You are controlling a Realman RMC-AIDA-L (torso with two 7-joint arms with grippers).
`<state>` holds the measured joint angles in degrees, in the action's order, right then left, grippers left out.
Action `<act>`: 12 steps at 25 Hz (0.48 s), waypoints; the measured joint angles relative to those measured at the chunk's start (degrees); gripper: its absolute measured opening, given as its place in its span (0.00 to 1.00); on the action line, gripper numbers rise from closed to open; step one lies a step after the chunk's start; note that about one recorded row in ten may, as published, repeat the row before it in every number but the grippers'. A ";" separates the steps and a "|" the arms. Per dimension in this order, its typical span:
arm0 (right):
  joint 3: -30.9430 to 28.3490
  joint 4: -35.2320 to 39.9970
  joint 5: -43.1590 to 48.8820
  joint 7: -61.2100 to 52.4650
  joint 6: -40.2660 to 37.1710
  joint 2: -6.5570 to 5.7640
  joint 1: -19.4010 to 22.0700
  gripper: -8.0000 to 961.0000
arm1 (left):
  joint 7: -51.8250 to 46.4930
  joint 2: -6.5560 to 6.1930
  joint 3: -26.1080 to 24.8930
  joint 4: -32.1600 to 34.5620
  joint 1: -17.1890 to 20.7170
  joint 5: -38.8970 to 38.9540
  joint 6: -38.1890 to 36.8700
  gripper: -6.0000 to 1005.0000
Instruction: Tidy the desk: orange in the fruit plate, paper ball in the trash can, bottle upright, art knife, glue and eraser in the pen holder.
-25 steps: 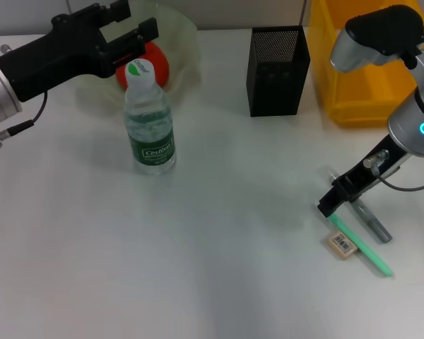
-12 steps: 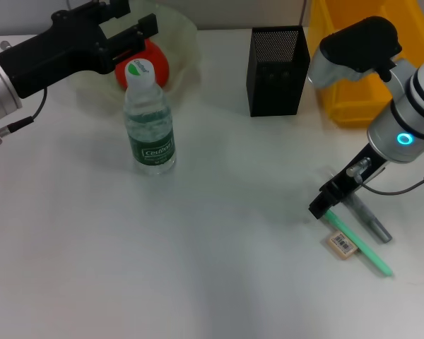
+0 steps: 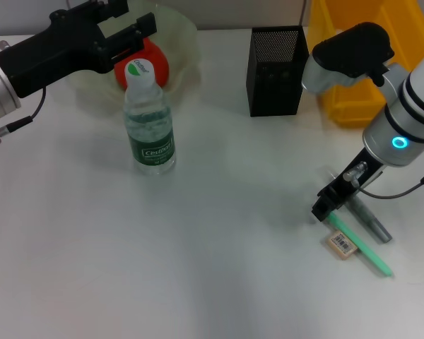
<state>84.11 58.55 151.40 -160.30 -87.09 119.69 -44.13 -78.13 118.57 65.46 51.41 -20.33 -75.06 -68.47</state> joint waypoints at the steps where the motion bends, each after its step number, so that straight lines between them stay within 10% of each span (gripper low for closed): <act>1: 0.01 -0.37 -0.01 -0.01 0.01 0.01 -0.14 0.43 | 0.00 0.00 0.00 0.00 -0.01 0.00 0.00 0.61; 12: 0.00 -1.73 -0.06 0.09 0.59 0.02 -0.41 0.34 | 0.00 0.09 0.02 0.00 0.43 0.63 -0.36 0.61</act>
<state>84.11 56.82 151.34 -160.21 -86.51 119.71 -44.54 -78.13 118.66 65.48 51.41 -19.90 -74.43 -68.82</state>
